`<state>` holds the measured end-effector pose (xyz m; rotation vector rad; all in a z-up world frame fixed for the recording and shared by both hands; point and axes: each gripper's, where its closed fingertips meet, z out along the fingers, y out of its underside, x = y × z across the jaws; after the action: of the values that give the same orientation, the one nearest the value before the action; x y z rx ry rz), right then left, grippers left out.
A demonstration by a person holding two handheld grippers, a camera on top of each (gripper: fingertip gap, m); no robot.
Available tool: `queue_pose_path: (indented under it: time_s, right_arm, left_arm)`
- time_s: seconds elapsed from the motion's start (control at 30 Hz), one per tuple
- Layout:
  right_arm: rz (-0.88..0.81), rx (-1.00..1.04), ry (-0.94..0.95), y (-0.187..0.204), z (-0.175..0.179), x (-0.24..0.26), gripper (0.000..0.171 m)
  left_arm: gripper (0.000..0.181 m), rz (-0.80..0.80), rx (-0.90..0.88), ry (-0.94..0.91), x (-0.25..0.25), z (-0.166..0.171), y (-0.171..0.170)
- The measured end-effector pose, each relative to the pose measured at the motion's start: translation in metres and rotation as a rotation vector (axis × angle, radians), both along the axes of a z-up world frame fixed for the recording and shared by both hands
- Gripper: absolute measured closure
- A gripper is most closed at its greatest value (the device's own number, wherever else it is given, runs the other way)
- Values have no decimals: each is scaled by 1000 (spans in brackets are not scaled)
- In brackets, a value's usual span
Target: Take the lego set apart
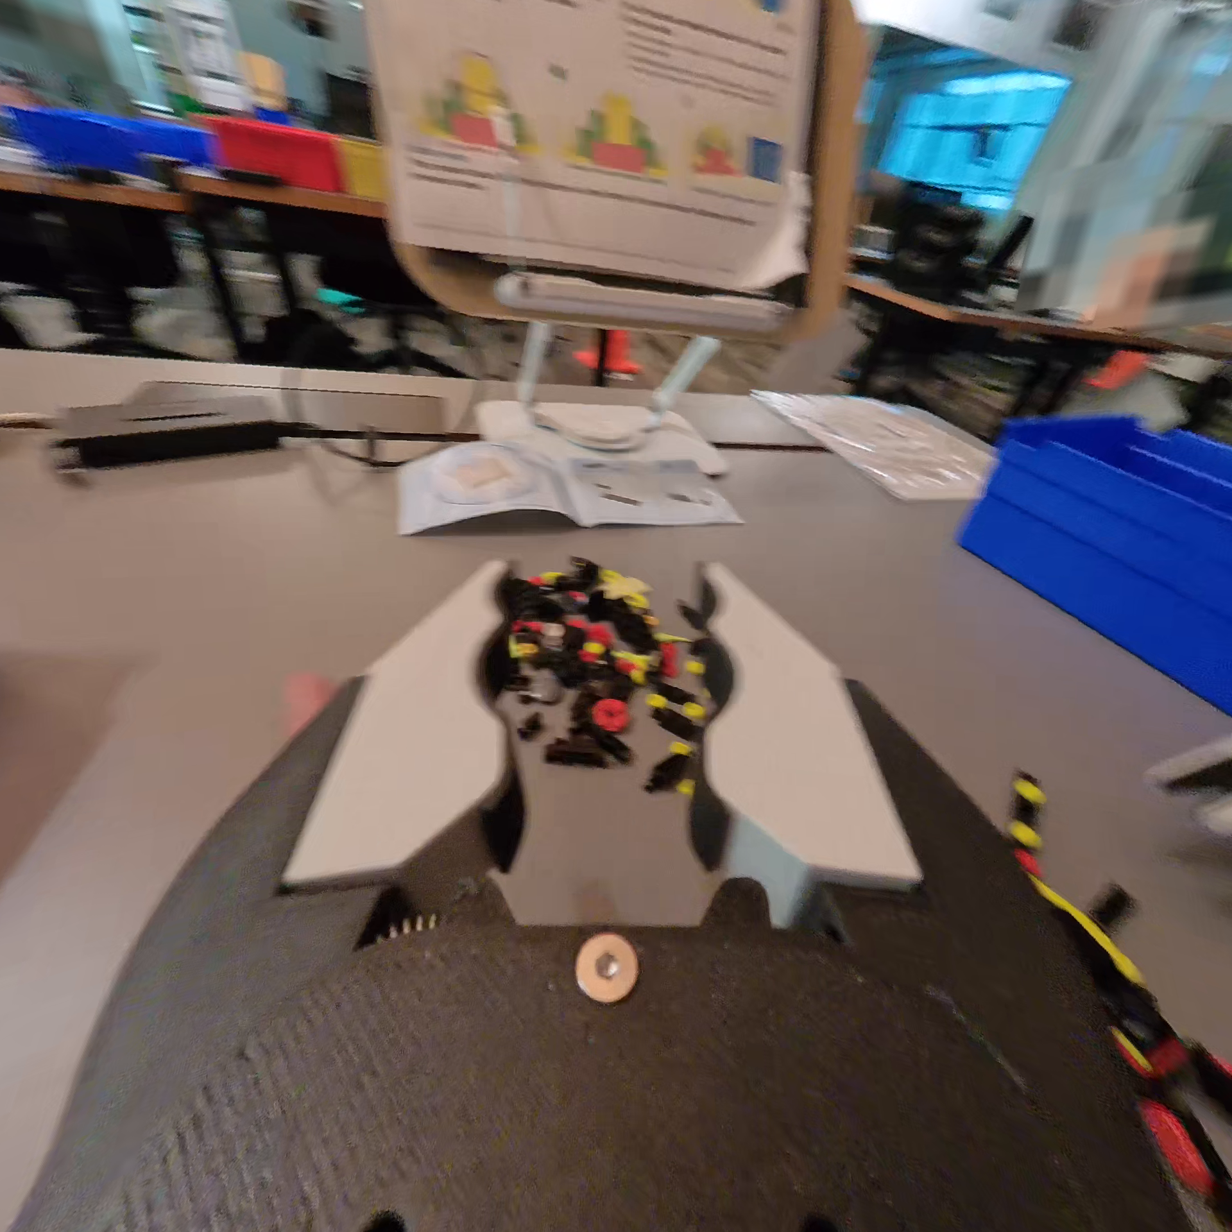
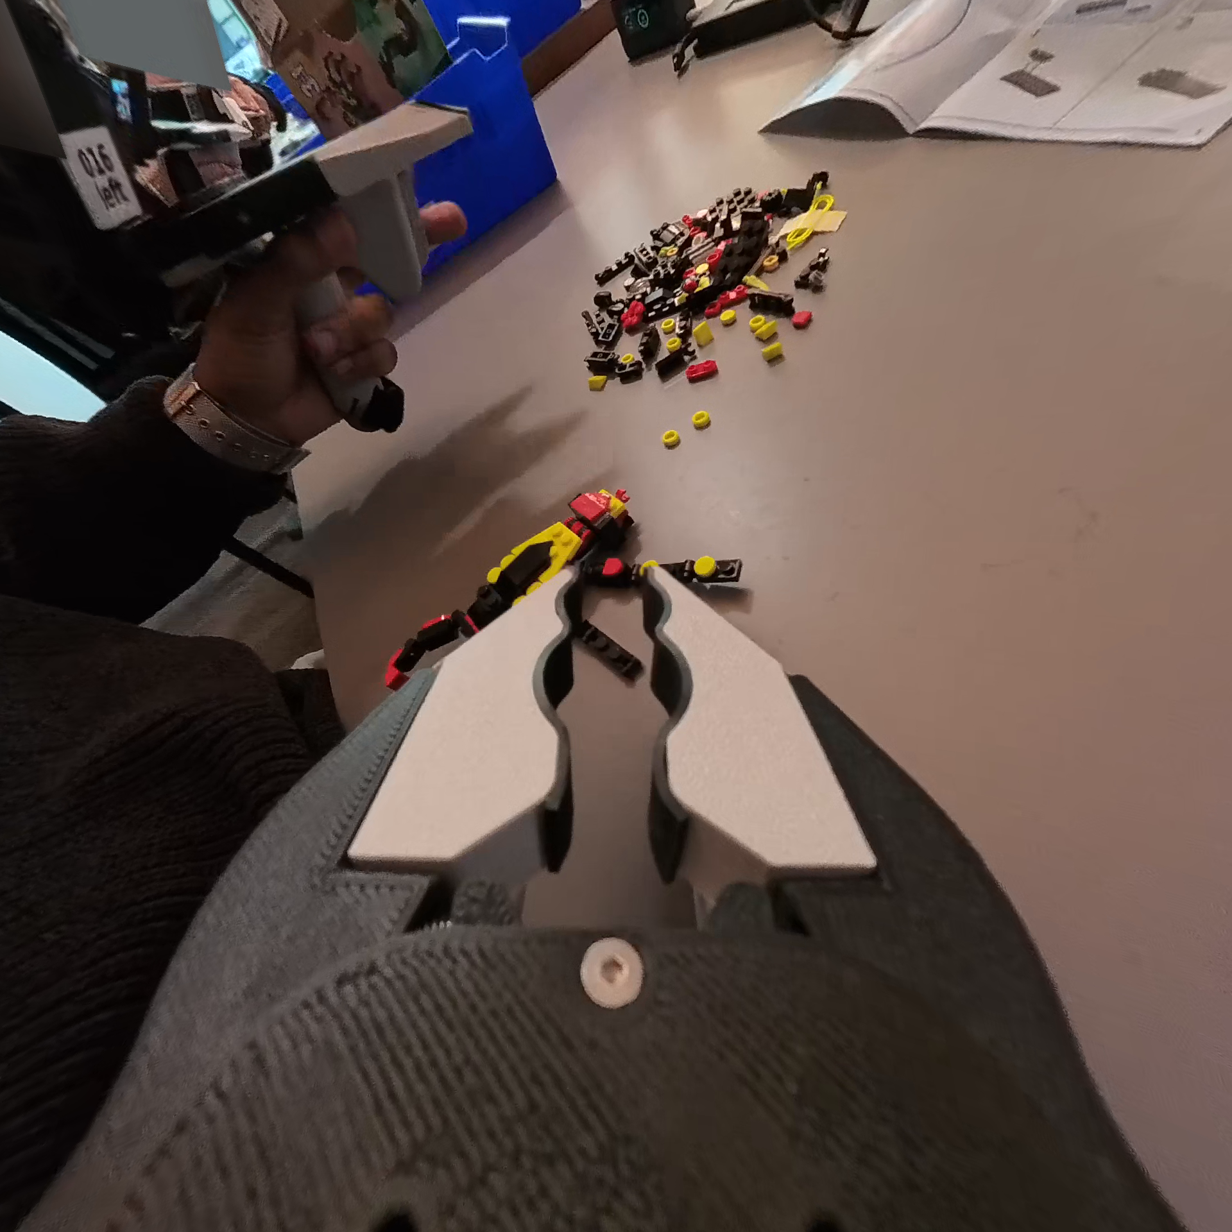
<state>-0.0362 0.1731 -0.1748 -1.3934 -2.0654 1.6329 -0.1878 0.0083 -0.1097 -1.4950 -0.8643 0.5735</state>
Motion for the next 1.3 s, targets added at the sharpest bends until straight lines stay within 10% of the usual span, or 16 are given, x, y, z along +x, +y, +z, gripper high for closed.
queue_pose_path:
  time_s: [0.1, 0.4, 0.67, 1.3]
  right_arm:
    - [-22, 6, 43, 5, 5, -3, 156]
    - [7, -38, 92, -1, 18, 0, 149]
    - [-158, 75, 161, 19, 16, -17, 86]
    - [-114, 101, 151, 14, 11, -13, 98]
  left_arm:
    - [91, 109, -87, -28, -14, -4, -22]
    - [76, 105, -75, -72, -16, -10, -23]
    - [103, 90, -150, 14, -9, -9, -13]
    - [108, 53, -186, -53, -7, -29, -4]
